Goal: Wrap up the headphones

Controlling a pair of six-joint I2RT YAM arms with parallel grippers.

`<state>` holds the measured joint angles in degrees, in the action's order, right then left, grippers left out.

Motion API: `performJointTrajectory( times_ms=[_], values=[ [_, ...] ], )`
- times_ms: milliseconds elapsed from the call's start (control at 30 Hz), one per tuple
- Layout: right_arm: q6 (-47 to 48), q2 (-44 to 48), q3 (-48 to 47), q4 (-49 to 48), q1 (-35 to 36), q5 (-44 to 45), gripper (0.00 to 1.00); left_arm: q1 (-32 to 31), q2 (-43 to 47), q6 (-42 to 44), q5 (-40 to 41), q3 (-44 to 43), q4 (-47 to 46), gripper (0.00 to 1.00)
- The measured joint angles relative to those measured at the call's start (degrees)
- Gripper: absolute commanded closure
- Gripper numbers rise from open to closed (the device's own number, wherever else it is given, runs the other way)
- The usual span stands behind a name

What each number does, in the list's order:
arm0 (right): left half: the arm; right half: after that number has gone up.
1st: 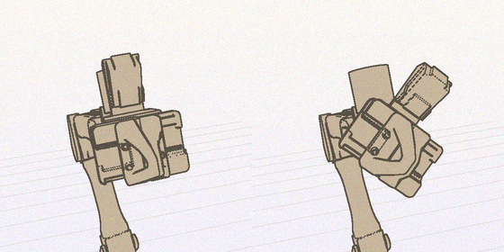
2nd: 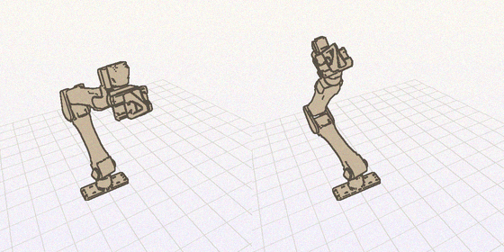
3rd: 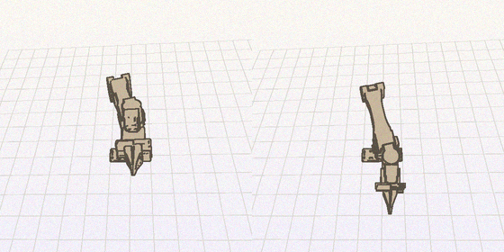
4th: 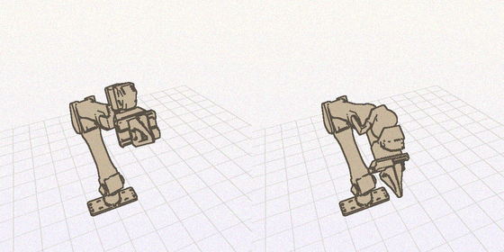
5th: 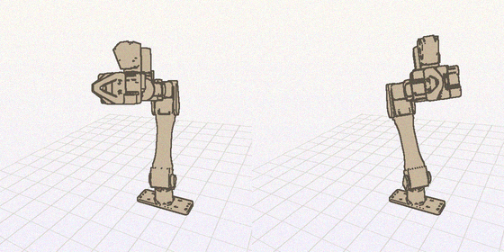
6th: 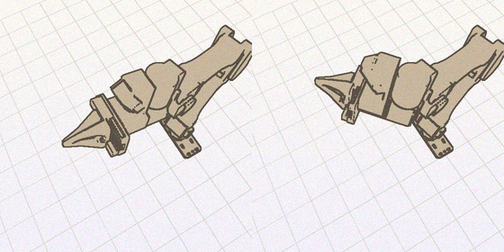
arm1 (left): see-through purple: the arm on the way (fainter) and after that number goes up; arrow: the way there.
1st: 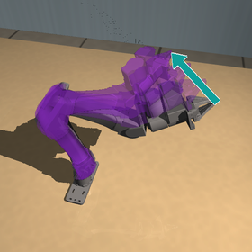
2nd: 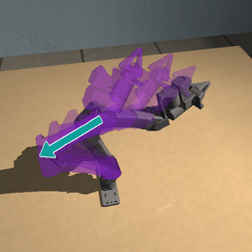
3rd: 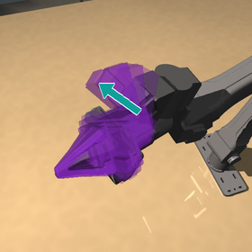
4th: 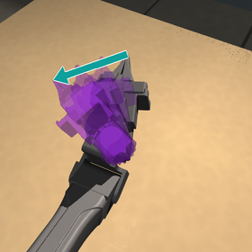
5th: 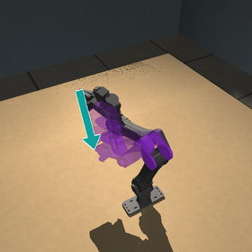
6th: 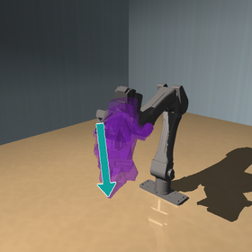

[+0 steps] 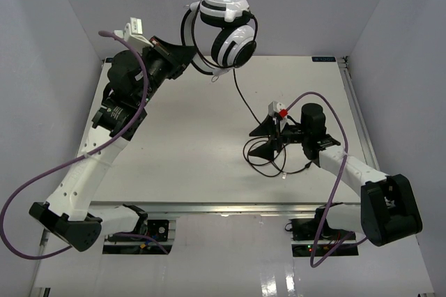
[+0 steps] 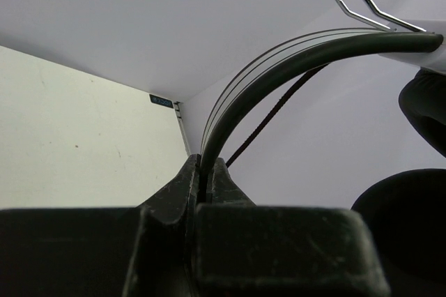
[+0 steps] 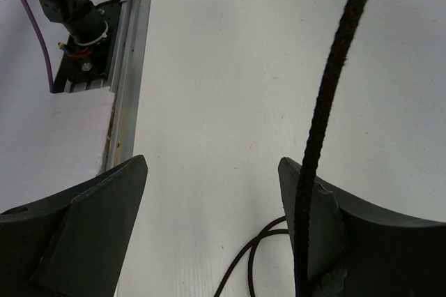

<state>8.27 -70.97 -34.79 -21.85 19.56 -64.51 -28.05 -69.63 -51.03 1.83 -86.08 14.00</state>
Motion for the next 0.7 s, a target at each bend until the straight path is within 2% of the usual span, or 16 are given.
performJointTrajectory(
  times_ms=[167, 300, 433, 700],
  values=[
    [4.45, 0.17, -1.34, 5.12, 1.17, 2.88, 0.64, 0.53, 0.78, -0.76, 0.06, 0.91, -1.07, 1.0],
    [8.81, 1.52, -3.47, 12.1, 1.2, 8.23, 0.84, 0.95, 2.83, -1.25, 0.83, 4.13, -2.99, 1.0],
    [13.59, 3.51, -8.79, 20.93, 1.2, 16.47, 0.92, 1.29, 4.04, -1.39, 1.76, 7.73, -4.96, 1.0],
    [24.97, 6.22, -23.75, 37.53, 3.37, 34.66, 0.92, 1.37, 3.51, -0.85, 4.12, 17.16, -8.72, 1.0]
  ],
)
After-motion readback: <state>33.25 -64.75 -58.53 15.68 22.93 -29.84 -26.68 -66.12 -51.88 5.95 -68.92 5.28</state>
